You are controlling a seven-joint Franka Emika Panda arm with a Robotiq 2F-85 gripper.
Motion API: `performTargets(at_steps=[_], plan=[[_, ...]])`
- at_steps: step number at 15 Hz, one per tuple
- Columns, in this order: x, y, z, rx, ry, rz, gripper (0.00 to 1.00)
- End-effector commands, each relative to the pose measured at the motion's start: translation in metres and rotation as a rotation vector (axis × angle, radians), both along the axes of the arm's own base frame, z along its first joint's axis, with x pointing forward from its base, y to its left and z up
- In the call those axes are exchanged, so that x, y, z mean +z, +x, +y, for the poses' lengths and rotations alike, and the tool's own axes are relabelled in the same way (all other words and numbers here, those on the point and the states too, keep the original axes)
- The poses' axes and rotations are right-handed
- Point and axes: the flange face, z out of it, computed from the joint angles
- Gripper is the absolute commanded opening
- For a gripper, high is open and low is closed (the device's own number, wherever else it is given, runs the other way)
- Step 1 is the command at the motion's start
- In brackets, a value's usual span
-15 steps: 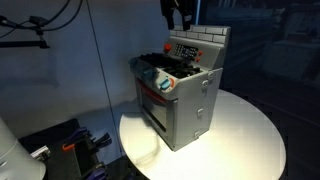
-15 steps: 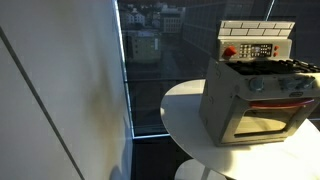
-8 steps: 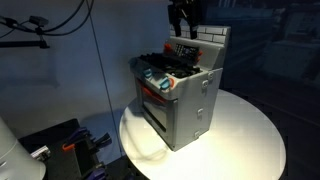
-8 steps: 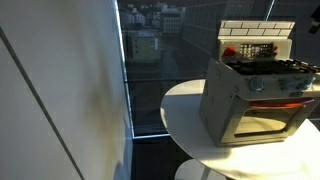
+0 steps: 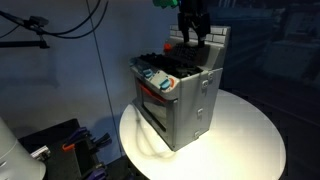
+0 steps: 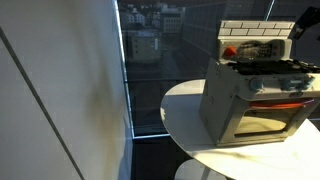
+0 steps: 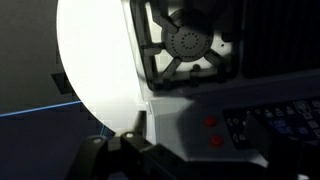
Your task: Push the orange button on the right side of the stove
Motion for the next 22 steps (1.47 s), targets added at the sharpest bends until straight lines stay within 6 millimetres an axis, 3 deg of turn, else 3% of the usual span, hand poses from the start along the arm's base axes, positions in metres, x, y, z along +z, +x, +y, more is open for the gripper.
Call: performTargets(at_steps=[1, 22], plan=[[-0.001, 0.015, -0.012, 0.005, 0.016, -0.021, 1.0], [-0.03, 0.02, -0.017, -0.028, 0.002, -0.037, 1.0]])
